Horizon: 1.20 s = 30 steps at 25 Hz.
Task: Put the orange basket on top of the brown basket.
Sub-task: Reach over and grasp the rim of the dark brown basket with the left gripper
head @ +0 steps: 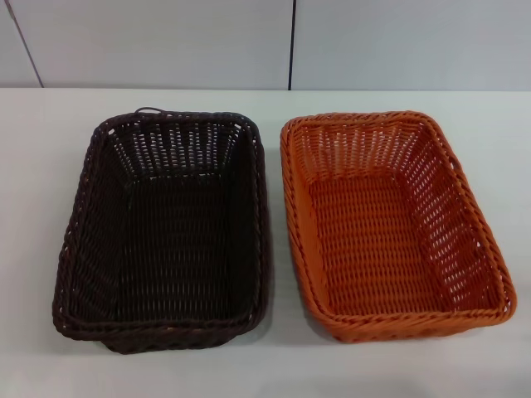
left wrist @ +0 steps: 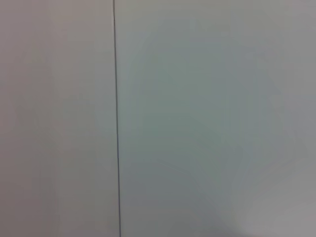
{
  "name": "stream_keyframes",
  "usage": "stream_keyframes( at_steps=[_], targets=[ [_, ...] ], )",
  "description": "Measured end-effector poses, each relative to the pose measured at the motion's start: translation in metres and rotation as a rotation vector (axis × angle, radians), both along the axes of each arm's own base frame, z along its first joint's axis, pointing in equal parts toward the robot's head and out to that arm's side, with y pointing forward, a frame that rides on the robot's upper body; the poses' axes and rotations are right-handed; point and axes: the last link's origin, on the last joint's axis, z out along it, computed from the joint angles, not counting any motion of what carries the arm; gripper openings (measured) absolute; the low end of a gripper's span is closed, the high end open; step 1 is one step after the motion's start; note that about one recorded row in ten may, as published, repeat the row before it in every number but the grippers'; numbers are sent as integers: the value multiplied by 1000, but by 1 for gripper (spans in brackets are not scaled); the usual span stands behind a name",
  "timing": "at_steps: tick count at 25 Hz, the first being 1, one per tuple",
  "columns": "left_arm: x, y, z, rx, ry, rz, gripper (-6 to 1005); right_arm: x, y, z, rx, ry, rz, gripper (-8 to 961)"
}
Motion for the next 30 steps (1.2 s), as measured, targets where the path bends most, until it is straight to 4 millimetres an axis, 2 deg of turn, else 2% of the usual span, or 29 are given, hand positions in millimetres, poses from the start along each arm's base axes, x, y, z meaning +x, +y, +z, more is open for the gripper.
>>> stream_keyframes(
  at_steps=[8, 13, 17, 21, 22, 23, 26, 27, 28, 30],
  targets=[
    [6, 6, -2, -40, 24, -34, 789, -1, 1, -1, -5, 0, 6, 829],
    [16, 20, -3, -111, 52, -105, 787, -3, 3, -1, -4, 3, 12, 830],
    [32, 47, 23, -228, -14, -170, 786, -4, 5, -2, -9, 6, 15, 830],
    [60, 62, 53, -351, -64, -162, 785, -4, 6, -2, -14, 8, 11, 830],
    [82, 65, 64, -429, -52, -127, 785, -4, 7, -2, -14, 8, 11, 830],
    [82, 65, 64, -429, -52, -127, 785, -4, 8, -2, -14, 9, 11, 830],
    [111, 66, 68, -549, -17, -40, 786, -4, 10, -2, -18, 9, 12, 829],
    [127, 64, 64, -649, -5, 29, 786, -4, 12, -3, -24, 8, 14, 829],
    [127, 64, 64, -649, -5, 29, 786, -4, 12, -3, -24, 8, 14, 829],
    [146, 62, 60, -749, 11, 67, 786, -4, 14, -4, -32, 9, 12, 829]
  ],
)
